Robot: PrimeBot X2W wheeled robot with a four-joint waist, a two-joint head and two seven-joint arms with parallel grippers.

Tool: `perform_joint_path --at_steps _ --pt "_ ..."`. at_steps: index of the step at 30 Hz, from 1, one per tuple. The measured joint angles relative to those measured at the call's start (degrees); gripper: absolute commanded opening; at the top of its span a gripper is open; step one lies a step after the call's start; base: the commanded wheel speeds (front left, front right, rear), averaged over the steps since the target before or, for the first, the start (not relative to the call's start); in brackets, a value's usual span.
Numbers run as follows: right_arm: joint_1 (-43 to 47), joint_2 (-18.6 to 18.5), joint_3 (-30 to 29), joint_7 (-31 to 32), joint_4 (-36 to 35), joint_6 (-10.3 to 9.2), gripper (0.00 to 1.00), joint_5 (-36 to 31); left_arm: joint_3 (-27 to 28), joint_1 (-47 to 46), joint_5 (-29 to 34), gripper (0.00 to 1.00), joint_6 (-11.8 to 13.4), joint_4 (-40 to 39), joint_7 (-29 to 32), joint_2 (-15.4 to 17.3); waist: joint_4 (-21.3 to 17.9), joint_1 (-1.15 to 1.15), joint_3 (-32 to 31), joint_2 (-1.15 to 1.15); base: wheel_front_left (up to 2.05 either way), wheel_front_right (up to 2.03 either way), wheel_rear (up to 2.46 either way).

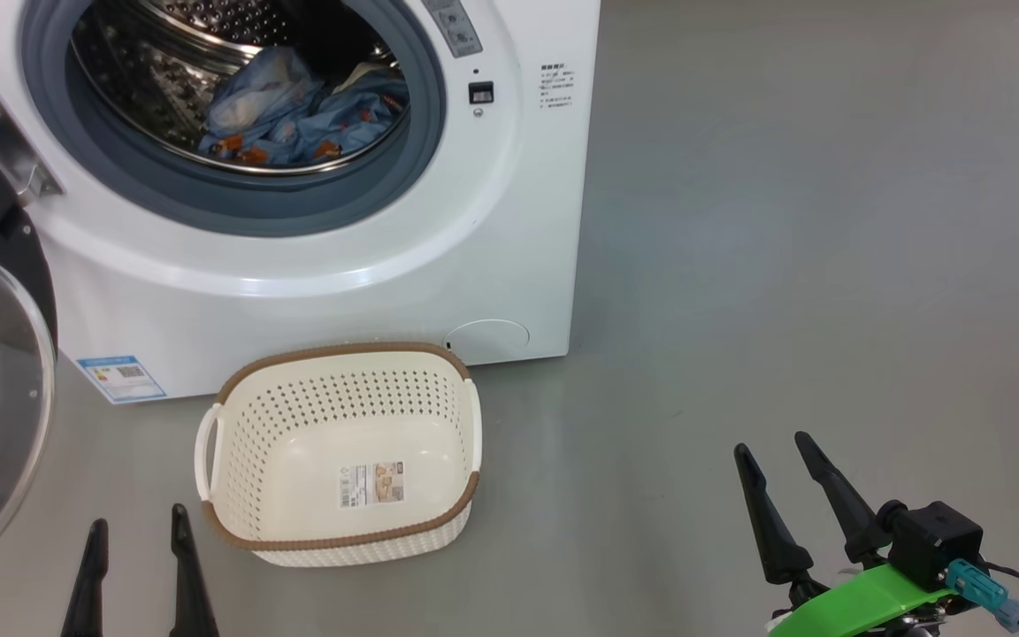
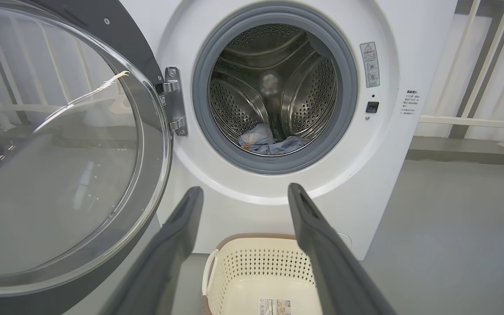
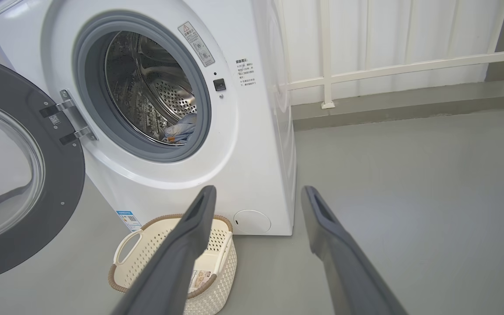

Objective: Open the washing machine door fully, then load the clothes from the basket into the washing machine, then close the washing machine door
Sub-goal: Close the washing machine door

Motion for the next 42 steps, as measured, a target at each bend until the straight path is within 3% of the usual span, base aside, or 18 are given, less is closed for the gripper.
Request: perform_joint_path --at_steps 21,42 --pt "0.0 0.2 -0.4 -0.3 0.0 0.00 1.00 -1.6 -0.3 0.0 -1.2 1.00 -0.1 1.0 0.0 0.0 1.7 0.00 -0.2 0.00 -0.05 0.05 0.00" --pt "0.1 0.2 1.2 -0.4 -0.5 0.00 1.00 -2.1 -1.4 0.6 -4.1 1.00 0.6 4.3 0.0 0.0 13.2 0.00 -1.8 0.00 0.00 0.00 0.00"
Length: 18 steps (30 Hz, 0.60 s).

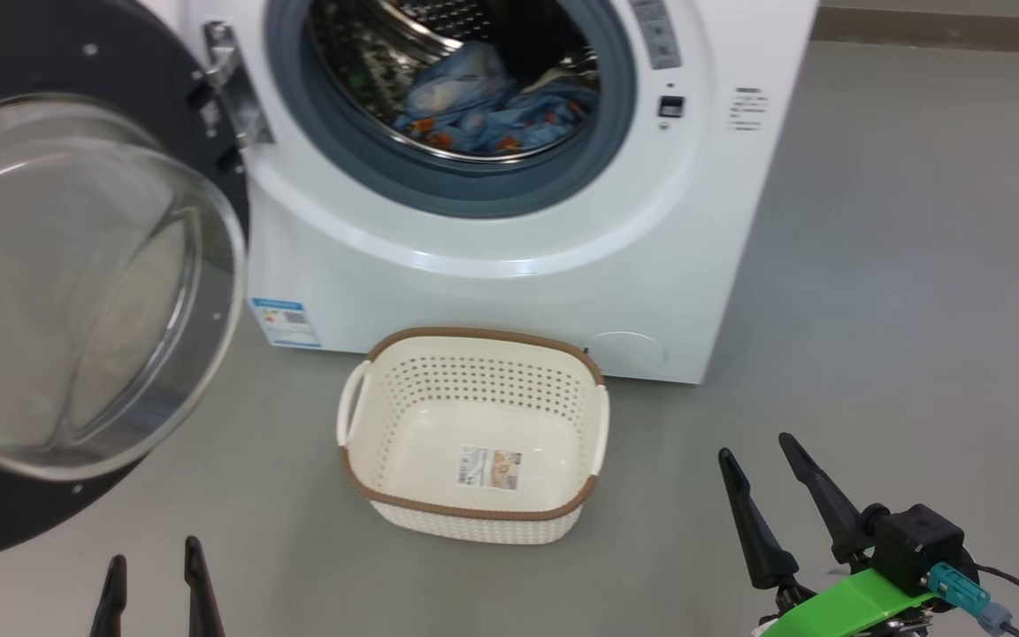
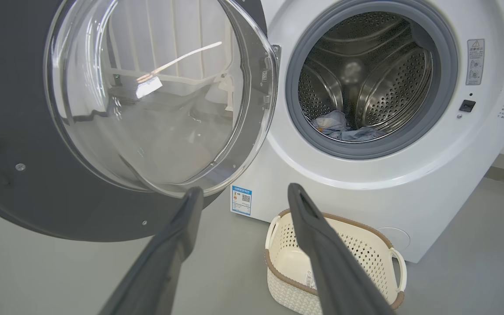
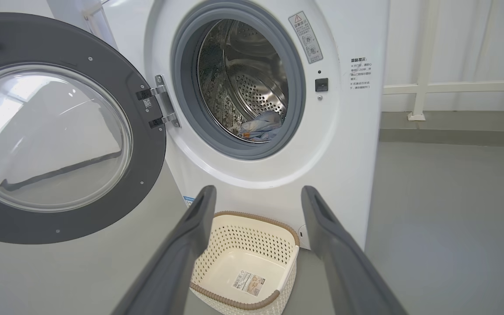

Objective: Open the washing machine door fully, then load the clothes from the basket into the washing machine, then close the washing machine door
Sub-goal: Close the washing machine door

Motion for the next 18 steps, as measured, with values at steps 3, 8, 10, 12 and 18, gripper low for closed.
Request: perform_joint_path --at_steps 3,8,10,12,18 --pt "0.0 -0.1 0.3 0.2 -0.1 0.00 1.00 0.0 -0.3 0.4 -0.5 1.00 0.4 0.1 0.0 0.0 2.2 0.00 -0.1 0.00 0.00 0.00 0.00" --pt "0.8 -0.3 0.6 0.5 -0.3 0.00 1.00 -0.1 -0.5 0.6 -1.0 1.00 0.9 0.6 0.0 0.0 6.0 0.00 -0.3 0.00 0.00 0.00 0.00" --pt "0.9 -0.5 0.7 0.9 -0.4 0.00 1.00 -0.1 -0.6 0.7 -1.3 1.00 0.9 0.8 0.0 0.0 7.6 0.00 -0.4 0.00 0.00 0.00 0.00" --pt "0.8 -0.5 0.9 1.0 -0.4 0.00 1.00 -0.1 -0.8 0.9 -1.5 1.00 1.3 0.9 0.0 0.0 9.1 0.00 -0.5 0.00 0.00 0.00 0.00" --pt "0.8 -0.6 1.1 1.6 -0.8 0.00 1.00 -0.1 -0.8 1.6 -2.0 1.00 1.9 1.2 0.0 0.0 13.5 0.00 -0.8 0.00 0.00 0.00 0.00"
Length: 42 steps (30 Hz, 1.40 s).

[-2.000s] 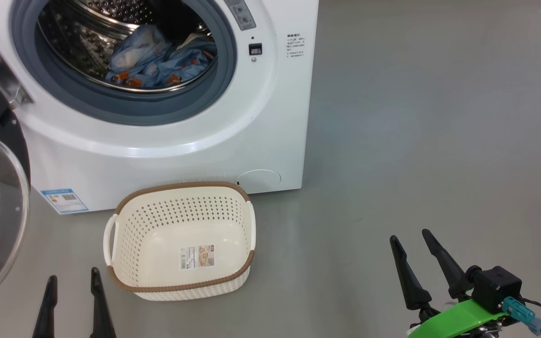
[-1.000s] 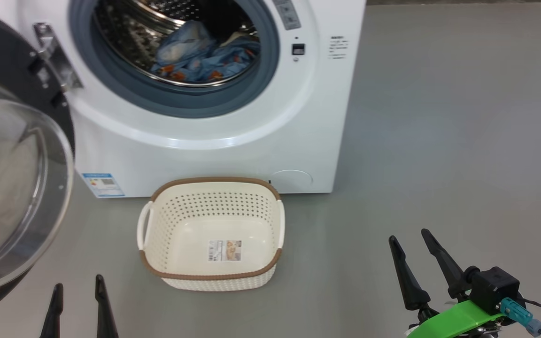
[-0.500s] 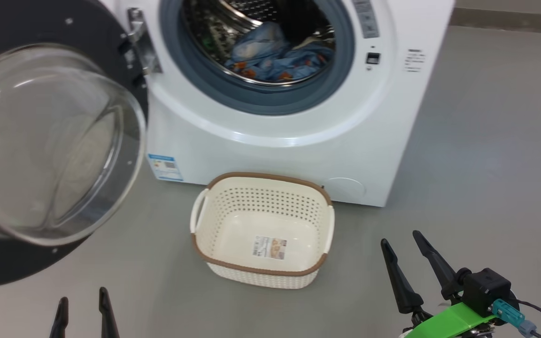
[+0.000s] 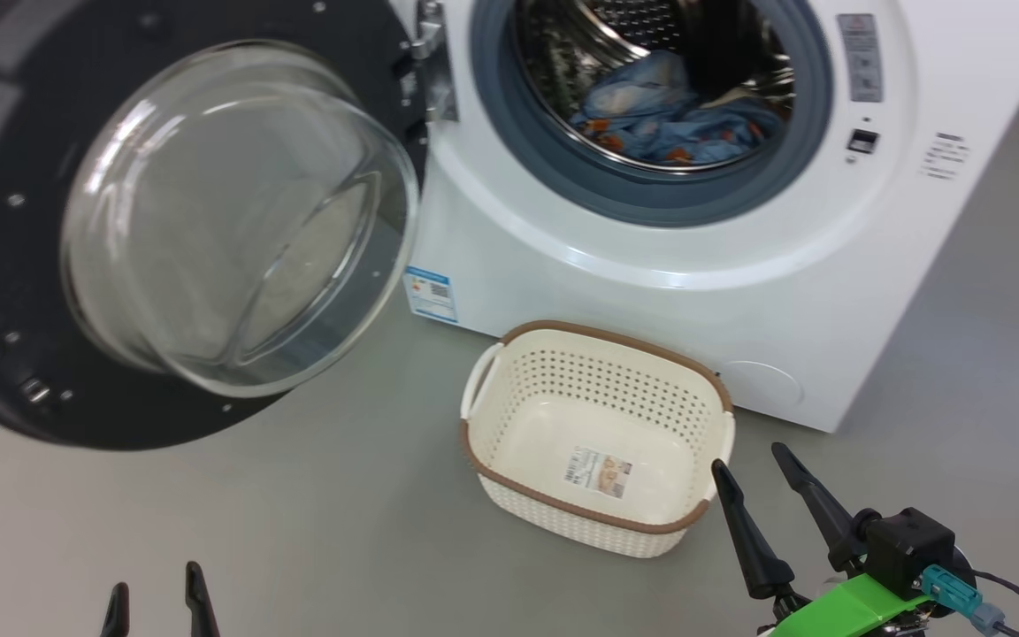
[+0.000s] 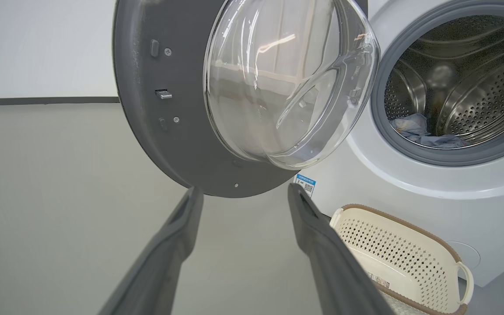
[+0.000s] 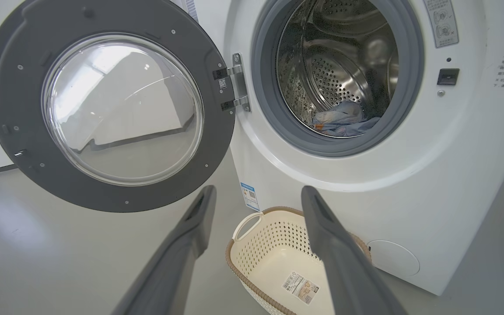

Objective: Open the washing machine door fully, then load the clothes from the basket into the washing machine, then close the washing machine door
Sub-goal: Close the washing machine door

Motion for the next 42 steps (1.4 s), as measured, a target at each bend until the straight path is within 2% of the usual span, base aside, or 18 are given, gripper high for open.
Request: perform_joint_path --at_steps 4,9,18,26,27,28,29,39,42 --pt "0.0 -0.1 0.2 0.5 -0.3 0.00 1.00 0.0 0.0 0.1 -0.4 1.00 0.2 0.2 0.0 0.0 2.7 0.00 0.0 0.00 0.00 0.00 0.00" --pt "-0.3 -0.5 2.0 1.4 -0.4 0.00 1.00 0.0 0.5 0.5 -1.7 1.00 1.5 -0.5 0.0 0.0 4.7 0.00 0.7 0.00 0.00 0.00 0.00" --pt "-2.8 -1.7 3.5 1.5 0.5 0.00 1.00 0.1 0.6 1.6 -3.0 1.00 3.4 -2.2 0.0 0.0 5.6 0.00 2.0 0.00 0.00 0.00 0.00" --pt "-2.9 -2.1 3.8 1.4 1.2 0.00 1.00 0.6 0.6 2.0 -3.0 1.00 4.0 -2.8 0.0 0.0 5.5 0.00 1.9 0.00 0.00 0.00 0.00" --pt "-2.9 -2.1 3.8 1.4 1.3 0.00 1.00 0.6 0.6 2.2 -3.0 0.74 4.0 -2.9 0.0 0.0 5.5 0.00 1.8 0.00 0.00 0.00 0.00" --pt "-2.9 -2.1 3.8 1.4 1.3 0.00 1.00 0.6 0.6 2.4 -3.0 0.15 4.0 -2.8 0.0 0.0 5.5 0.00 1.8 0.00 0.00 0.00 0.00" --pt "-2.9 -2.1 3.7 1.4 1.3 0.00 1.00 0.6 0.6 2.5 -3.1 0.00 4.0 -2.7 0.0 0.0 5.4 0.00 1.8 0.00 0.00 0.00 0.00" --pt "-2.9 -2.1 3.0 1.4 1.1 0.00 1.00 0.6 1.0 2.5 -4.6 0.00 3.5 -2.4 0.0 0.0 5.5 0.00 2.2 0.00 0.00 0.00 0.00" --pt "-2.9 -2.1 2.8 1.4 0.9 0.00 1.00 0.6 3.4 2.3 -6.8 0.00 2.7 -2.6 0.0 0.0 5.5 0.00 2.4 0.00 0.00 0.00 0.00"
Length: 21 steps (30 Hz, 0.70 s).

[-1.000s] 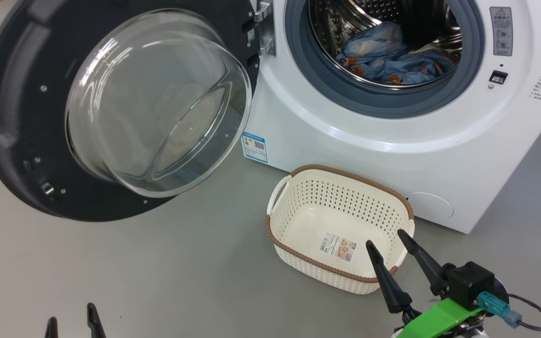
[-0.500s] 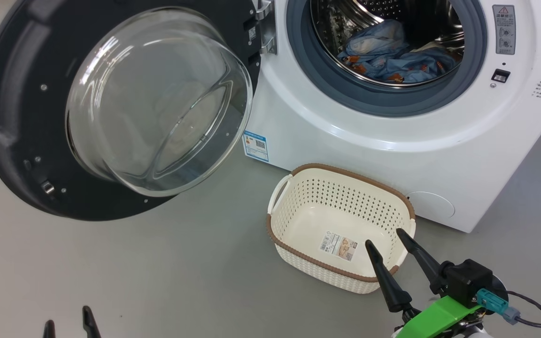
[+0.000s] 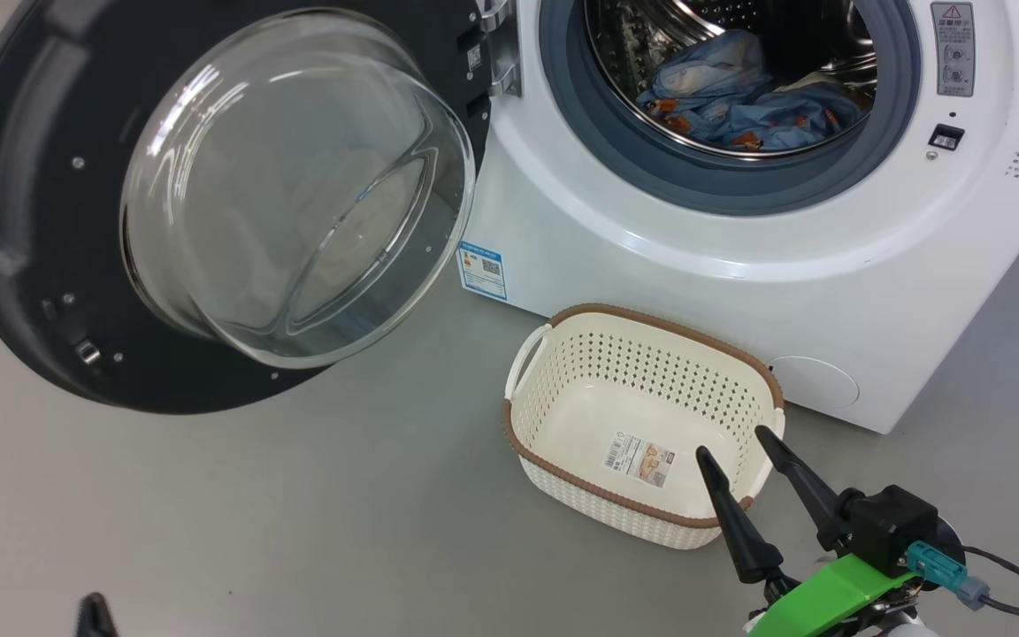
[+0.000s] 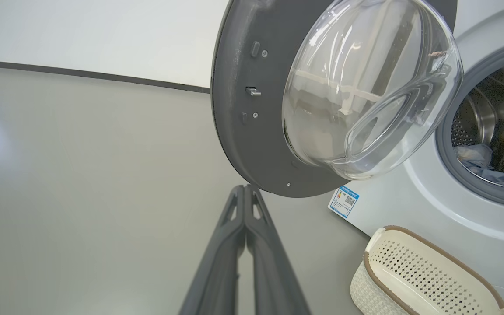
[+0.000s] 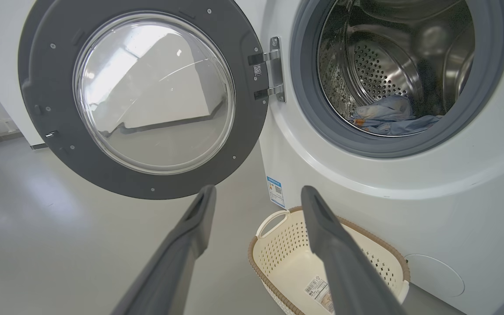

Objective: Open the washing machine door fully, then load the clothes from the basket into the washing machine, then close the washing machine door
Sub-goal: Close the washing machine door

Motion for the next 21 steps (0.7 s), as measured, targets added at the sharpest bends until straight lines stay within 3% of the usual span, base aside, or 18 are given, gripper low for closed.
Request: perform_joint_path --at_steps 11,21 --pt "0.2 0.2 -0.9 0.1 -0.6 0.00 1.00 0.0 14.8 -8.8 -8.5 0.00 -8.7 -0.2 0.0 0.9 -0.2 0.00 0.3 0.00 0.00 0.00 0.00" --pt "0.5 0.3 -1.7 0.6 -1.6 0.00 1.00 0.0 21.6 -24.4 -19.1 0.00 -13.4 8.8 5.1 11.6 -0.5 0.00 0.6 0.00 0.00 0.00 0.00"
